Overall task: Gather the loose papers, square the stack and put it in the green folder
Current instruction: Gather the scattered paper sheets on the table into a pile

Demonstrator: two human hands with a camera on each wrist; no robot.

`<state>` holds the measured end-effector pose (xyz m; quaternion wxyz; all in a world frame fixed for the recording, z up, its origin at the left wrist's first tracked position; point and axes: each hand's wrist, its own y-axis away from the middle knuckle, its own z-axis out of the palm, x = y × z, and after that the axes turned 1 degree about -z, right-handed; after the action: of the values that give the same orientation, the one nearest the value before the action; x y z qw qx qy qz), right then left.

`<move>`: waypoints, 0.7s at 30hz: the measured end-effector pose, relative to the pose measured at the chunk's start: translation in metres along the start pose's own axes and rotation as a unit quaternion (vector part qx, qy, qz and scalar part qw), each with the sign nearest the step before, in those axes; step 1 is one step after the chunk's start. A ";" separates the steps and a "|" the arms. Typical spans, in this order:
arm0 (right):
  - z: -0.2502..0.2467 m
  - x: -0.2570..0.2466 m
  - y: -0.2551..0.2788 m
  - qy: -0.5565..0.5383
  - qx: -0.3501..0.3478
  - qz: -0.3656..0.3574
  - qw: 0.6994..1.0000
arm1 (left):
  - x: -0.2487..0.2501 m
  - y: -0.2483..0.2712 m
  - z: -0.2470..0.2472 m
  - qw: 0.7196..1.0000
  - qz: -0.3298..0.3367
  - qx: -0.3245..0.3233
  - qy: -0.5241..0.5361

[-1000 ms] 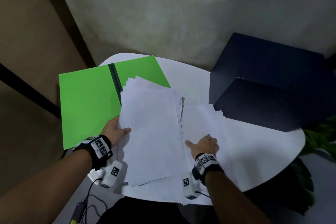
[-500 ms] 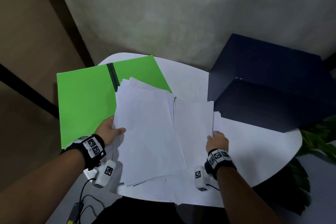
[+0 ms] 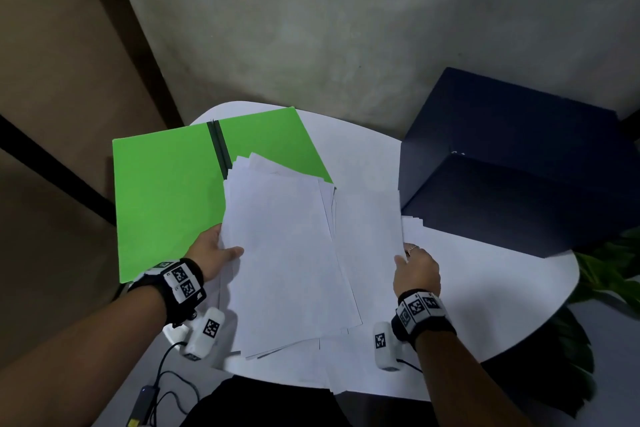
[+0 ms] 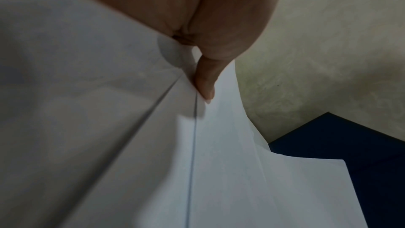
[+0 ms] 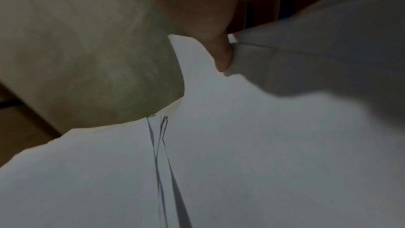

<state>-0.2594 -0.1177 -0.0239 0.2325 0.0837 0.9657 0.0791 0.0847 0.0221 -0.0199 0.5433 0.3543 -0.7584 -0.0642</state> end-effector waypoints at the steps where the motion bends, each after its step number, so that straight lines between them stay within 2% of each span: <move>1: 0.000 -0.001 0.002 0.001 0.006 -0.020 1.000 | 0.000 0.000 -0.001 1.000 -0.001 0.001 -0.006; 4: 0.005 -0.002 0.006 0.005 -0.007 -0.034 0.999 | 0.000 -0.003 0.000 1.000 -0.003 0.001 -0.001; 7: 0.008 -0.007 0.007 -0.021 -0.056 0.034 0.998 | -0.001 -0.001 -0.001 1.000 -0.011 0.004 -0.006; 11: 0.009 -0.004 0.000 -0.003 -0.077 0.078 0.994 | 0.000 -0.002 0.002 1.000 -0.015 0.000 0.009; 15: 0.008 -0.002 -0.005 -0.055 -0.121 0.139 0.981 | 0.000 -0.003 0.002 1.000 -0.015 0.002 0.012; 18: 0.011 -0.002 -0.004 -0.067 -0.160 0.154 0.973 | -0.003 -0.005 0.000 1.000 -0.008 0.006 0.006; 21: 0.005 -0.009 0.001 -0.089 -0.150 0.132 0.976 | -0.004 -0.006 0.001 1.000 -0.008 -0.002 0.004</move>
<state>-0.2492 -0.1175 -0.0247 0.3153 0.1816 0.8985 0.2454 0.0874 0.0201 -0.0266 0.5465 0.3591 -0.7535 -0.0686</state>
